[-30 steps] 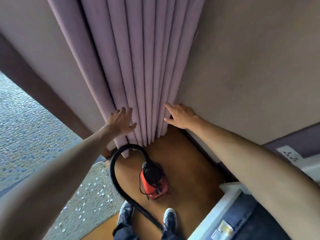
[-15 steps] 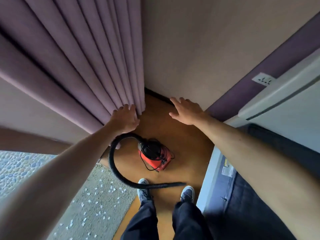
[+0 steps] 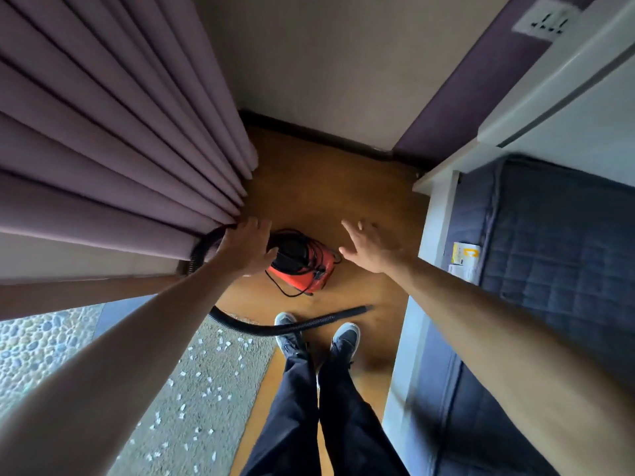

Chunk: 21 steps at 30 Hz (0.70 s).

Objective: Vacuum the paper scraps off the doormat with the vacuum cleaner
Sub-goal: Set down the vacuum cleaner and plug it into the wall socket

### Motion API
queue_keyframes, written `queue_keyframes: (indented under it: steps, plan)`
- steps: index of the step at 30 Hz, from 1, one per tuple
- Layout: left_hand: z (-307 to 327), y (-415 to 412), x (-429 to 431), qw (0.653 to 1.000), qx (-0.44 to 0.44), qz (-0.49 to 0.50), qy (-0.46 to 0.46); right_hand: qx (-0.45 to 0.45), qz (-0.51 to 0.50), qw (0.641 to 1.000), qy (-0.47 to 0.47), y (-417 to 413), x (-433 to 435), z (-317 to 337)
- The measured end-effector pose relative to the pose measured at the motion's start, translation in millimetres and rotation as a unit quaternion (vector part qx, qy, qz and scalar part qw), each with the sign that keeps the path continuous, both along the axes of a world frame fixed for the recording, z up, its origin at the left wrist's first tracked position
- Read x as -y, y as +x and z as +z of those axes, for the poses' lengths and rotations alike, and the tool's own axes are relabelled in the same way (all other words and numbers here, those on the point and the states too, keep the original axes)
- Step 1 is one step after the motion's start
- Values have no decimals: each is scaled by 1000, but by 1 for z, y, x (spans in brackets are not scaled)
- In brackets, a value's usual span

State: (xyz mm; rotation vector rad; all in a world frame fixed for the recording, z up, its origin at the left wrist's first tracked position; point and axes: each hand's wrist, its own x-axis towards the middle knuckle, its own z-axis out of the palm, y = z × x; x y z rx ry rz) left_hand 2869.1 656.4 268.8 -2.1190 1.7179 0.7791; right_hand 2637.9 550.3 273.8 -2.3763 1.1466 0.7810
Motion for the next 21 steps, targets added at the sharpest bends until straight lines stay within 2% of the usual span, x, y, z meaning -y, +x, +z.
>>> queue_keyframes:
  steps: [15,21]
  plan:
    - [-210,-29,-23,995,19,-42,93,26,10,998,57,-34,-63,-222]
    - [-265,-34,-22,995,-4,-40,92,34,-53,991,122,-27,-81,-291]
